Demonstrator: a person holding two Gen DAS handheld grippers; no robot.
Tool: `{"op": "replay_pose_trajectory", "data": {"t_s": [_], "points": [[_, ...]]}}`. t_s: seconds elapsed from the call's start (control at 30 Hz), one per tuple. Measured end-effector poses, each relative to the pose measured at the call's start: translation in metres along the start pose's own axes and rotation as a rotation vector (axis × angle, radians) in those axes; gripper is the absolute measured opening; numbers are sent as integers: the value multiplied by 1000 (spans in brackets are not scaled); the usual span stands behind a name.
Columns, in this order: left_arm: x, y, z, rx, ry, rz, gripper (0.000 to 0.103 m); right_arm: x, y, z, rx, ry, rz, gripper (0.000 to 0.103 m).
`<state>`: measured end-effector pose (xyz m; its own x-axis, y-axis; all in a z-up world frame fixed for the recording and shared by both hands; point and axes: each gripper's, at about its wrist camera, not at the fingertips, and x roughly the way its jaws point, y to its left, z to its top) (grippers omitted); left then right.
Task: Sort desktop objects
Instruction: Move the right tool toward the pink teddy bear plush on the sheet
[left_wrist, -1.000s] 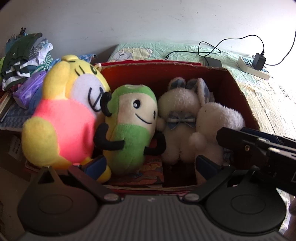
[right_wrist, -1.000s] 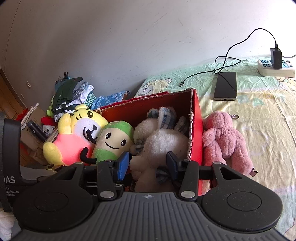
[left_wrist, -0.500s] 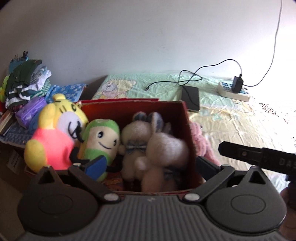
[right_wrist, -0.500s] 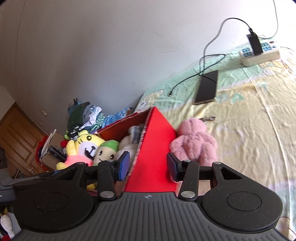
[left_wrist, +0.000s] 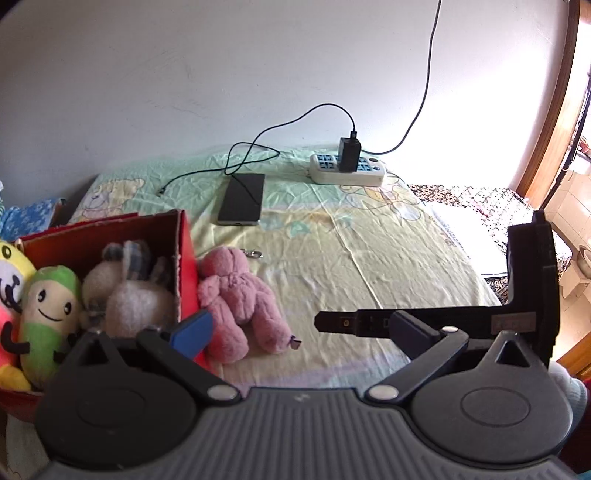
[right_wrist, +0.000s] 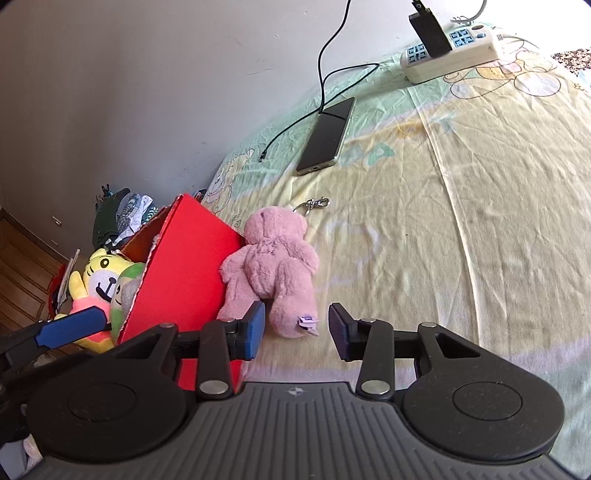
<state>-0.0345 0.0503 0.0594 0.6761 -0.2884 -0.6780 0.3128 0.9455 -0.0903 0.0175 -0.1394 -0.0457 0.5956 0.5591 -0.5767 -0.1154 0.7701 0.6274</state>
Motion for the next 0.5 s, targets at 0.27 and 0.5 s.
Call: {"op": "replay_pose_trajectory", "data": {"t_s": [0.27,0.5], "points": [[15,16,8,-77,28,-16,101,42,-4,12,-29,76,71,43],[25,34,10,-156,41,-10,101,77,4,10,-88,147,67,43]]}}
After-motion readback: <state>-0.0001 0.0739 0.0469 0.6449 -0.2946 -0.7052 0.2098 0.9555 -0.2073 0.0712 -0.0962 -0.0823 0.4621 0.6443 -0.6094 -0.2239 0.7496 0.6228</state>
